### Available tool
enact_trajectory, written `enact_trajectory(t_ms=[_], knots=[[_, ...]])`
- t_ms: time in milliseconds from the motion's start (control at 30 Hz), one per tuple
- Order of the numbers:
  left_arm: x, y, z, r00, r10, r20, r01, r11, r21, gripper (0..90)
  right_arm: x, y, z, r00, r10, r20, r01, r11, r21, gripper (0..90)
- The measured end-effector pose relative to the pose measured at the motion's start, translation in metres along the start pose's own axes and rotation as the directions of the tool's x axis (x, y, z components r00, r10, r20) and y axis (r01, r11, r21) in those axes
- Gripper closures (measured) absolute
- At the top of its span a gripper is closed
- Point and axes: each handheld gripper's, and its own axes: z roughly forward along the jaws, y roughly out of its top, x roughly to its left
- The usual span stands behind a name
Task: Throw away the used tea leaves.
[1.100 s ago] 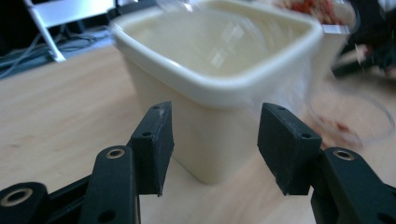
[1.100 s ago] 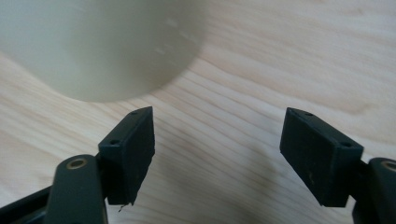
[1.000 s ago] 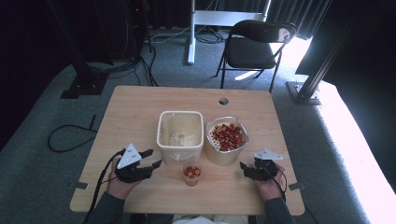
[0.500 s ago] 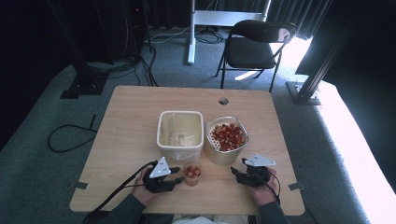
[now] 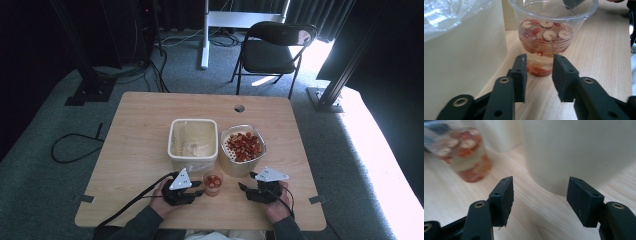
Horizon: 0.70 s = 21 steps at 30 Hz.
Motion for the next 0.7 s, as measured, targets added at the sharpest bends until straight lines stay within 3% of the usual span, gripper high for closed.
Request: enact_trajectory(t_ms=[100, 300, 500, 533, 567, 600, 700], knots=[[0.000, 0.001, -0.005, 0.9998, 0.013, -0.018, -0.013, 0.9999, 0.004, 57.2, 0.009, 0.004, 0.003, 0.9986, -0.024, -0.047, 0.023, 0.999, -0.026, 34.7], [0.004, -0.005, -0.020, 0.9988, -0.004, -0.050, 0.003, 0.9997, -0.025, 53.1, 0.027, 0.012, 0.013, 0.9907, -0.061, -0.122, 0.054, 0.997, -0.059, 26.6], [0.019, -0.018, -0.051, 0.9862, -0.053, -0.157, 0.042, 0.9965, -0.072, 51.4, 0.042, 0.020, 0.024, 0.9769, -0.086, -0.196, 0.070, 0.994, -0.089, 21.5], [0.019, -0.018, -0.051, 0.9862, -0.053, -0.157, 0.042, 0.9965, -0.072, 51.4, 0.042, 0.020, 0.024, 0.9769, -0.086, -0.196, 0.070, 0.994, -0.089, 21.5], [0.021, -0.020, -0.055, 0.9833, -0.064, -0.170, 0.051, 0.9954, -0.081, 51.5, 0.047, 0.023, 0.028, 0.9709, -0.095, -0.220, 0.075, 0.992, -0.101, 21.2], [0.028, -0.022, -0.063, 0.9762, -0.081, -0.201, 0.063, 0.9934, -0.096, 51.4, 0.049, 0.024, 0.031, 0.9685, -0.103, -0.227, 0.080, 0.991, -0.106, 21.3], [0.036, -0.024, -0.073, 0.9661, -0.102, -0.237, 0.076, 0.9903, -0.117, 51.3, 0.054, 0.029, 0.038, 0.9622, -0.106, -0.251, 0.077, 0.989, -0.123, 21.4]])
